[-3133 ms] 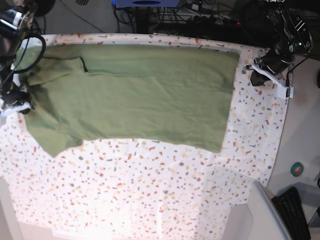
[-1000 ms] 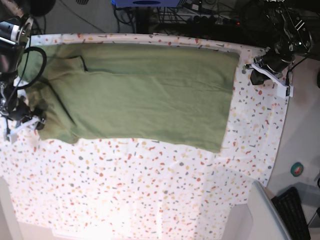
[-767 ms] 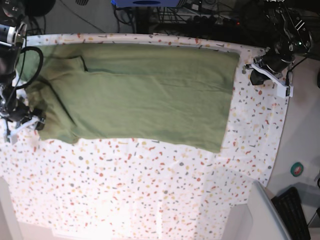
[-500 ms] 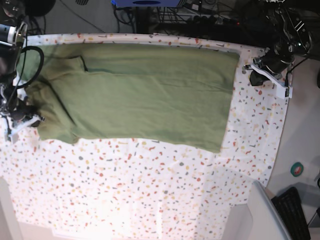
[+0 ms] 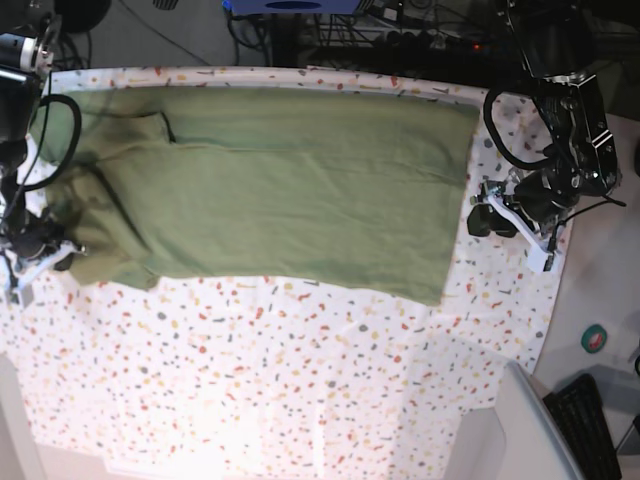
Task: Layout the t-shirt on the table in an organized manner, then fold the t-shirt properly
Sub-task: 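Move the left gripper to the shirt side edge and grasp it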
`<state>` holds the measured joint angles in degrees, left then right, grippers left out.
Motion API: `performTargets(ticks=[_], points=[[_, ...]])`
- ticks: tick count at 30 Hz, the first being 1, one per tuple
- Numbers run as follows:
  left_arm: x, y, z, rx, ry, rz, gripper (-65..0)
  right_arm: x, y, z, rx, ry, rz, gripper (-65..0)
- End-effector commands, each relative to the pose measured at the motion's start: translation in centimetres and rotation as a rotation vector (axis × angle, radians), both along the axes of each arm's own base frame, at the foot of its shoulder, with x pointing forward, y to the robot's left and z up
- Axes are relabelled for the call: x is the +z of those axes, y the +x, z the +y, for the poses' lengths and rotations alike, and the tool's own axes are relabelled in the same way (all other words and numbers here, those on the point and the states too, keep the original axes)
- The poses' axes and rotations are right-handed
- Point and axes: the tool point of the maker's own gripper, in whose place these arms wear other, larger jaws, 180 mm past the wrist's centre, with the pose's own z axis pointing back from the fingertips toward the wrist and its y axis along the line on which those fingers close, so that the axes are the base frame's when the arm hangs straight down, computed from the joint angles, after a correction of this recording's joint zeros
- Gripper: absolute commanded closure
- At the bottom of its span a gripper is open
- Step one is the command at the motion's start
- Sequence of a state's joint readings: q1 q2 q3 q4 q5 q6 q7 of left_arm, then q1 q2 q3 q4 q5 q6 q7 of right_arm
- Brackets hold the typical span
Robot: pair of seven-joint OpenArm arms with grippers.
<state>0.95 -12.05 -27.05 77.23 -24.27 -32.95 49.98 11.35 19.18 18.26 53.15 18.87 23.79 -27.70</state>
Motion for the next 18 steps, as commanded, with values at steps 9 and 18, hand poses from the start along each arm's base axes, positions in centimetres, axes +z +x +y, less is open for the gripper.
performTargets(ticks=[9,18], points=[[0.7,0.5,0.3,0.002,0.000,-0.028,-29.8,1.0,1.1,0.0,-0.008,0.011,-0.042,0.0],[0.2,-0.4,0.9,0.005,0.012,-0.008,-29.8,0.4,1.5,0.0,-0.025,0.035,-0.022,-25.8]])
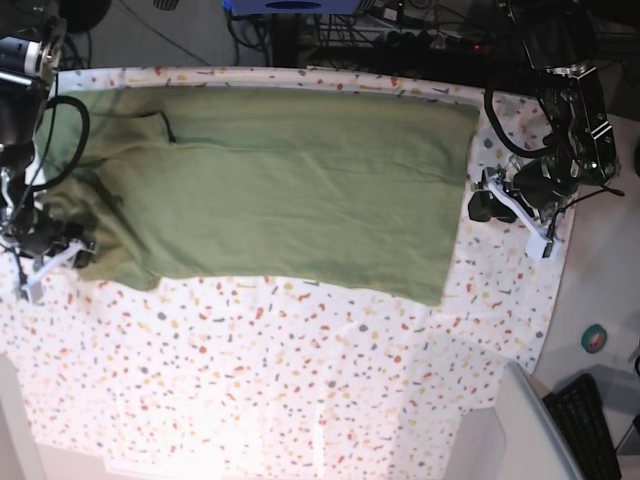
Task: Layout the t-shirt on the table in an organized manner, then fold the t-shirt properly
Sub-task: 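Move the left gripper to the shirt side edge and grasp it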
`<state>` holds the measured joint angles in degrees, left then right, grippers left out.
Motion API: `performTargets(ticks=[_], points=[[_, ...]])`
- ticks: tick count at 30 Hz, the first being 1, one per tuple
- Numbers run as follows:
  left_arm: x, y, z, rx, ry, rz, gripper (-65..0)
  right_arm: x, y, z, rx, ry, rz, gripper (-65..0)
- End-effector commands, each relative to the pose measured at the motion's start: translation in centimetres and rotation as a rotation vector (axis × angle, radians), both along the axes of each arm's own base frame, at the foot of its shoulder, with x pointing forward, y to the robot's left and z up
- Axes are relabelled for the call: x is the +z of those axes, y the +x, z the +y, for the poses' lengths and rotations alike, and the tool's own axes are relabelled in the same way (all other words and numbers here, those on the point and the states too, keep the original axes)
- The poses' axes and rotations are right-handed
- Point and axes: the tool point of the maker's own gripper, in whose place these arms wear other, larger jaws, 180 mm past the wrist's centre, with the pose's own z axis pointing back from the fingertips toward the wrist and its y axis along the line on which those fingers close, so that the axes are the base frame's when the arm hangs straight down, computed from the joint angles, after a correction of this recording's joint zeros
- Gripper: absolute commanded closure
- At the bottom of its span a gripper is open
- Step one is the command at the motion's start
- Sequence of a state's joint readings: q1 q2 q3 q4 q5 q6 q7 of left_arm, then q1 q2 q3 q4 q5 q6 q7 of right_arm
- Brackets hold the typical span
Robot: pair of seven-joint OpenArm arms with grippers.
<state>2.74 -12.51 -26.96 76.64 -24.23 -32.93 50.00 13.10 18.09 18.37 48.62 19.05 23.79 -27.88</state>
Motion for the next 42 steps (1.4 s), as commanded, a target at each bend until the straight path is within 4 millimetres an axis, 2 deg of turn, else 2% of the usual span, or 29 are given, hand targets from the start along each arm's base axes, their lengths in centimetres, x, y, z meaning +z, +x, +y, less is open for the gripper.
performTargets(ticks=[1,3,5,9,13,18,32,42], points=[[1.3,1.1,0.6,0.004,0.008,-0.049,-29.8,1.9,1.7,-1.1,-0.009,-0.017,-0.063,-34.1],[1.3,1.1,0.6,0.004,0.008,-0.049,-29.8,2.4,2.4,-1.2,-0.011,-0.019,-0.081,-45.3],[1.3,1.1,0.6,0.004,0.008,-0.049,-29.8,3.1,3.2,-1.4,-0.017,-0.026,-0.123,-49.7],[1.0,0.7,0.6,0.004,0.008,-0.040,-29.8,2.9,3.8,-2.3,-0.040,-0.021,-0.124,-49.5],[1.0,0.6,0.6,0.003,0.007,-0.037,-29.8,1.0,3.4,-3.1,-0.099,0.020,-0.085,-49.5],[0.7,0.1,0.6,0.003,0.007,-0.027,-29.8,1.0,2.8,-3.7,-0.093,0.003,-0.087,-49.5],[0.8,0.1,1.0,0.003,0.017,-0.025,-29.8,0.9,2.2,-2.3,-0.050,0.002,-0.058,-49.5],[0.9,0.2,1.0,0.003,0.017,-0.028,-29.8,0.2,2.3,-0.1,-0.037,0.038,-0.056,-48.5]])
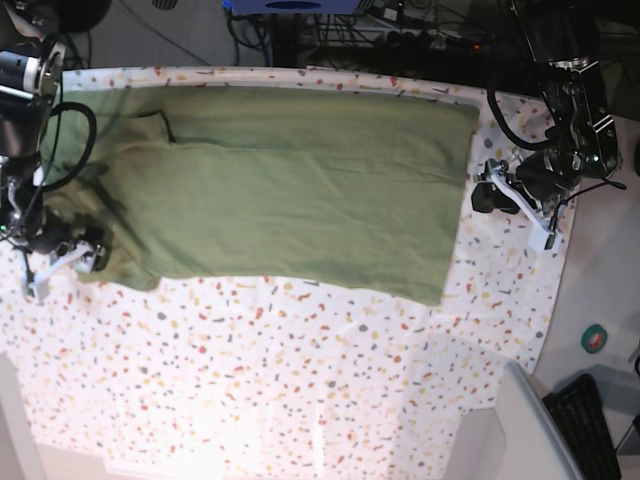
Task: Layout the t-shirt on the table in an organized manner, then fold the t-shirt properly
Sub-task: 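Move the left gripper to the shirt side edge and grasp it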
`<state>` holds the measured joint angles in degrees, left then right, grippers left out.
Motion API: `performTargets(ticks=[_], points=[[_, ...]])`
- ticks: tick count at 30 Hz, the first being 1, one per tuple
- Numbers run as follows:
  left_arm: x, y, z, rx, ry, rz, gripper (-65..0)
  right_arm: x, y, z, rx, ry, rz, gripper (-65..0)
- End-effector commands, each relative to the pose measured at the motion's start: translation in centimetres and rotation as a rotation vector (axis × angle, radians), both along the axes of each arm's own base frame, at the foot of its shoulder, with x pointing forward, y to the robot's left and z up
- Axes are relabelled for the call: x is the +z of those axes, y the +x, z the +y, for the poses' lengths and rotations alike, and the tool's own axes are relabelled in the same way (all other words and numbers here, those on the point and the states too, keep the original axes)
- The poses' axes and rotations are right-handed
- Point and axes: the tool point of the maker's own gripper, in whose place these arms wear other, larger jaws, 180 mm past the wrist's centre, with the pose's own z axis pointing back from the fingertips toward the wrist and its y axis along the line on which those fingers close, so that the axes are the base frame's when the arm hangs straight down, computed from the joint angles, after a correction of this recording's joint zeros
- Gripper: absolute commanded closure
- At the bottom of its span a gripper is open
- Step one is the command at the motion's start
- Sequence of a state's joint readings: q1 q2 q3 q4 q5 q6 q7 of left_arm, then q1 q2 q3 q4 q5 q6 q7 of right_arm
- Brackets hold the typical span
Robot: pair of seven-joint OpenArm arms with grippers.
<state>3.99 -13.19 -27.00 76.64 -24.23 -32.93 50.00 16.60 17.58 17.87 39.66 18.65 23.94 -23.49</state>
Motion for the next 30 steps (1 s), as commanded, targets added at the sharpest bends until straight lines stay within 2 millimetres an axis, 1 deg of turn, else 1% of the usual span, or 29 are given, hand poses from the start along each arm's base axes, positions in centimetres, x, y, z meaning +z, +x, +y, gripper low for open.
performTargets(ticks=[1,6,7,11,12,14,18,19,22,26,30], points=[[1.3,1.2,0.5,0.003,0.005,-0.050,-29.8,1.9,1.9,-0.8,-0.004,-0.012,-0.067,-46.1],[1.3,1.2,0.5,0.003,0.005,-0.051,-29.8,1.9,1.9,-0.7,-0.003,-0.010,-0.067,-31.4],[1.4,1.3,0.5,0.003,0.005,-0.053,-29.8,1.9,1.9,-0.7,-0.003,-0.010,-0.067,-27.8],[1.4,1.4,0.5,0.002,0.007,-0.054,-29.8,1.9,1.9,-0.7,-0.003,-0.010,-0.067,-9.0],[1.3,1.3,0.5,0.001,0.006,-0.052,-29.8,1.9,1.9,-0.8,-0.004,-0.012,-0.067,-5.1],[1.3,1.4,0.3,-0.005,0.005,-0.052,-29.8,2.0,1.9,-1.0,-0.004,-0.015,-0.067,0.0],[1.1,1.5,0.2,-0.002,-0.001,-0.046,-29.8,2.0,1.9,-1.1,-0.005,-0.016,-0.067,0.0],[1.2,2.1,0.2,0.002,-0.009,-0.051,-29.8,2.0,1.9,-1.1,-0.006,-0.017,-0.067,0.0],[0.3,3.3,0.2,0.027,-0.048,-0.027,-29.8,2.0,1.9,-1.1,-0.006,-0.017,-0.067,0.0],[0.8,6.9,-0.3,0.030,-0.078,-0.040,-30.8,1.9,1.9,-0.8,-0.005,-0.012,-0.067,0.0],[0.8,10.7,-2.5,-0.080,0.008,-0.023,-30.9,1.9,1.9,-0.8,-0.005,-0.012,-0.067,0.0]])
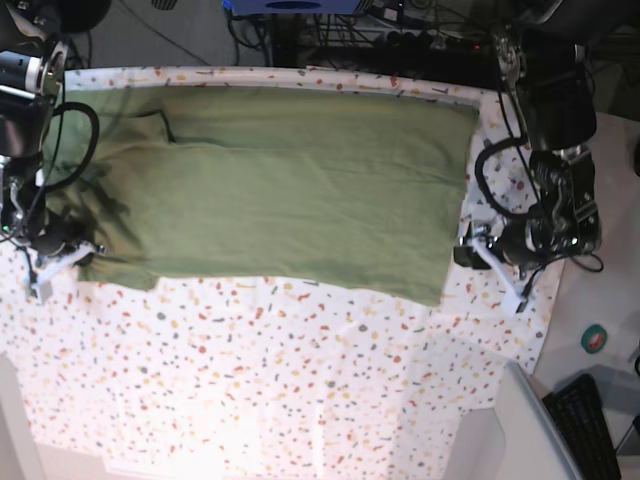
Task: Layout the t-shirt on the table in an organized manner, then fold the t-shirt properly
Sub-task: 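Move the left gripper to the shirt side edge and grasp it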
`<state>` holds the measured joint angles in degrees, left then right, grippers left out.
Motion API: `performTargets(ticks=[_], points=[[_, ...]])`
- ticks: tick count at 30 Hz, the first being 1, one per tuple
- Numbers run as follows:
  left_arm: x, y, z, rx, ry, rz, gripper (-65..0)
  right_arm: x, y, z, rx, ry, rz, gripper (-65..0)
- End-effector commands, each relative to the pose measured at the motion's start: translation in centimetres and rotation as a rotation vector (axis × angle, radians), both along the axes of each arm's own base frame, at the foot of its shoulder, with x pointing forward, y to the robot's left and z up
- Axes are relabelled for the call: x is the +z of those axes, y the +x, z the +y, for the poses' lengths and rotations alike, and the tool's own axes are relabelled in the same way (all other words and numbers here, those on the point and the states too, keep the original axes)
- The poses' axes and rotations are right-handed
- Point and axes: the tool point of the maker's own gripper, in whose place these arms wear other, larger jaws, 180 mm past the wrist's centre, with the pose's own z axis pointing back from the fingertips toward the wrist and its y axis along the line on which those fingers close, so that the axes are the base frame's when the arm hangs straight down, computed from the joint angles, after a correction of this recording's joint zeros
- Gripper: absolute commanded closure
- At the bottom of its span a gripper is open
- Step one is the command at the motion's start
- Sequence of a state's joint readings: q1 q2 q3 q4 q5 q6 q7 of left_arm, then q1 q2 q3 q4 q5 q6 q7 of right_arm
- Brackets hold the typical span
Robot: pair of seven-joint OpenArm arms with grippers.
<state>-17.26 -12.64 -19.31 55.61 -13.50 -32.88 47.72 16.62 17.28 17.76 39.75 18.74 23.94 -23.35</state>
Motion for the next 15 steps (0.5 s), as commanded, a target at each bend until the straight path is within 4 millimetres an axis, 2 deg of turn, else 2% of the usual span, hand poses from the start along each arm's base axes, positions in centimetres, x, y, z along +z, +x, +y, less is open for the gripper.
performTargets(ticks=[1,3,8,15], points=[[1.3,2.3,-1.0,-0.002,-0.022,-0.063,-30.9,1.9,1.8,-1.2,-0.007,-0.017,-0.062,0.0],[0.6,3.8,-2.1,0.007,-0.051,-0.060,-30.9,1.9,1.8,-1.2,-0.007,-0.017,-0.062,0.0],[-1.3,5.7,-2.2,0.146,-0.108,-0.030,-30.9,1.9,1.8,-1.2,-0.007,-0.017,-0.062,0.0],[-1.5,6.4,-1.8,0.199,-0.107,-0.067,-30.9,2.0,1.8,-1.4,-0.010,-0.020,-0.063,0.0]])
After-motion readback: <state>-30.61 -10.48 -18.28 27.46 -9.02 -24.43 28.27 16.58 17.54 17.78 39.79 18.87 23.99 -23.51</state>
